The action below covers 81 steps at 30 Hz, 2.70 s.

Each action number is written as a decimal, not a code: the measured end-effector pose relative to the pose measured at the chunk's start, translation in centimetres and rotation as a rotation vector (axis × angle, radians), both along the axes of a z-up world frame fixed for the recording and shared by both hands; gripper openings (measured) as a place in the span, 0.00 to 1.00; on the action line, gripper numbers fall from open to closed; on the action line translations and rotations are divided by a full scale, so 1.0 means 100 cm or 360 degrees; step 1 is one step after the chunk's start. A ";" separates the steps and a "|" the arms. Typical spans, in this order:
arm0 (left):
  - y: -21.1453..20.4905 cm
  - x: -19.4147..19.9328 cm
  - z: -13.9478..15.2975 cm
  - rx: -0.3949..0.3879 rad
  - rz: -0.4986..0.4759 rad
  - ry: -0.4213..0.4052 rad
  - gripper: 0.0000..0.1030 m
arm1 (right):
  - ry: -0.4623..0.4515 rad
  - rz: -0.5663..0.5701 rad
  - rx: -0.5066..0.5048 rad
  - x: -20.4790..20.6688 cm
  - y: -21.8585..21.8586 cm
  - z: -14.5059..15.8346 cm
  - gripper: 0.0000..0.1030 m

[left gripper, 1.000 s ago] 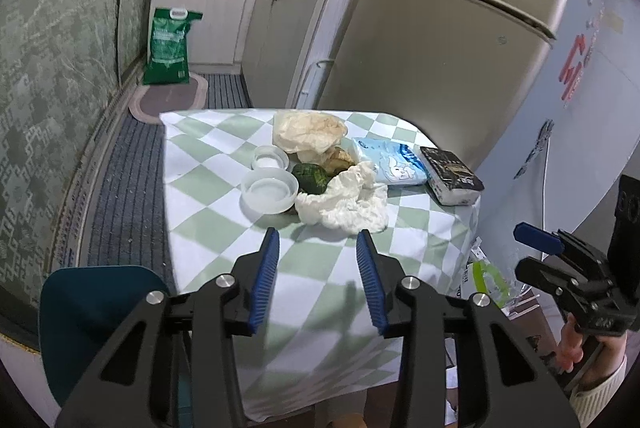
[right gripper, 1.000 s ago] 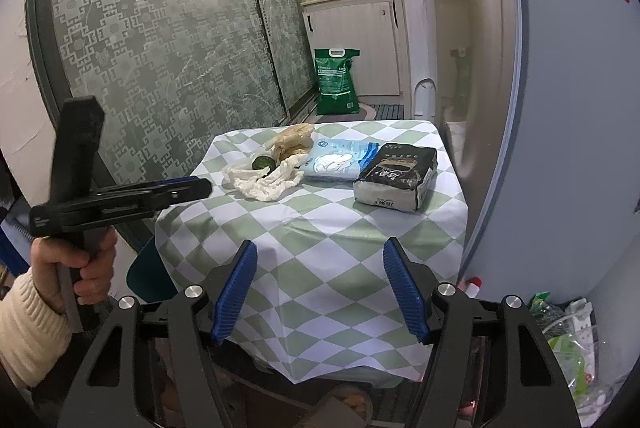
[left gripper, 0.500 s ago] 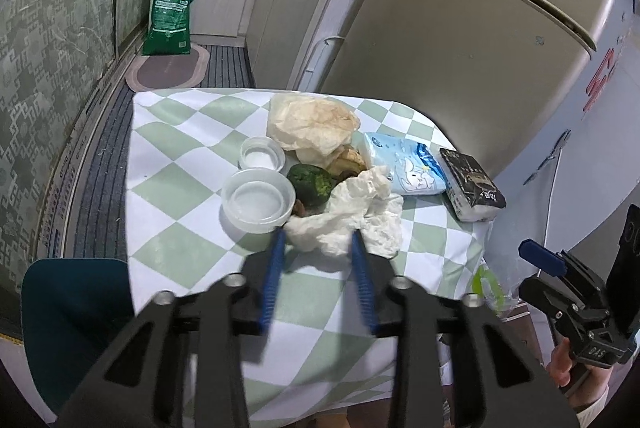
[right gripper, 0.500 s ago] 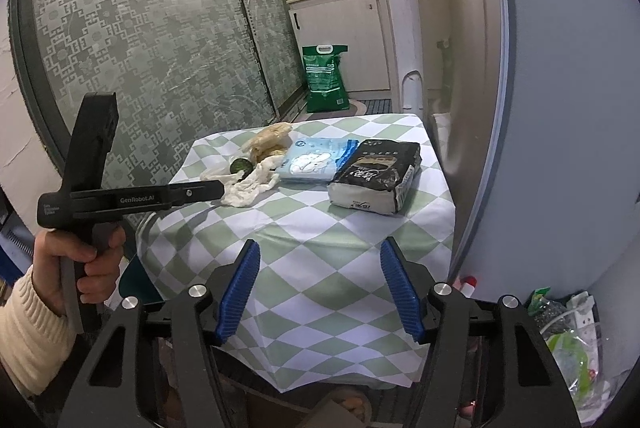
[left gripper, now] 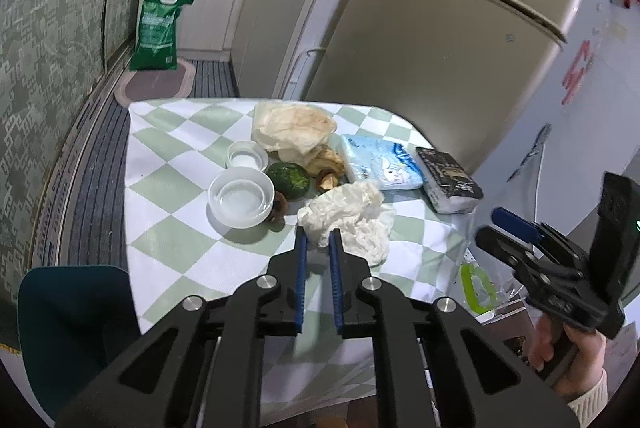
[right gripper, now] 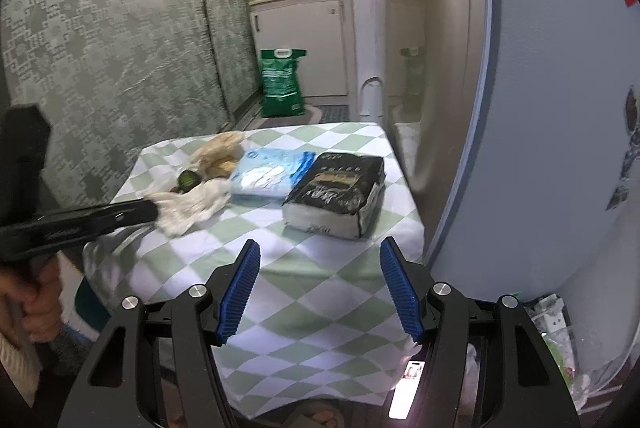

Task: Collect trash
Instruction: 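Grasp the white tissue with the left tool while the right tool grasps the black snack bag, then carry tissue and black bag to the teal bin and open both tools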

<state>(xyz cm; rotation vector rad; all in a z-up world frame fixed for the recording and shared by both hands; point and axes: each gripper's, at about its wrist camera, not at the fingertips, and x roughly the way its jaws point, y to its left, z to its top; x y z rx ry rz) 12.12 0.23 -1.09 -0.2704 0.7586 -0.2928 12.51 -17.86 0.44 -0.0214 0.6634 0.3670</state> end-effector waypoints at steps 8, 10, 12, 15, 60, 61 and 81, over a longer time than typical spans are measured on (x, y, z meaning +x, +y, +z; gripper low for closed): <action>0.020 -0.018 0.008 -0.0081 0.0006 -0.0075 0.12 | -0.0064 -0.0102 -0.0076 0.012 0.018 -0.002 0.71; 0.024 -0.021 0.009 -0.0098 0.0005 -0.0080 0.12 | -0.0080 -0.0128 -0.0107 0.015 0.022 -0.003 0.73; 0.031 -0.025 0.011 -0.0121 0.0003 -0.0092 0.12 | -0.0106 -0.0160 -0.0150 0.019 0.027 -0.005 0.73; 0.039 -0.030 0.014 -0.0141 0.0006 -0.0108 0.12 | -0.0128 -0.0203 -0.0209 0.026 0.034 -0.008 0.73; 0.211 -0.090 -0.033 0.0100 0.0515 0.0065 0.12 | -0.0066 0.0588 -0.0118 -0.012 0.253 0.061 0.48; 0.212 -0.090 -0.037 0.0104 0.0520 0.0080 0.12 | -0.0058 0.0610 -0.0114 -0.014 0.262 0.058 0.48; 0.242 -0.082 -0.146 0.0262 0.0498 0.0577 0.14 | 0.0260 0.0774 -0.0220 -0.021 0.345 -0.027 0.48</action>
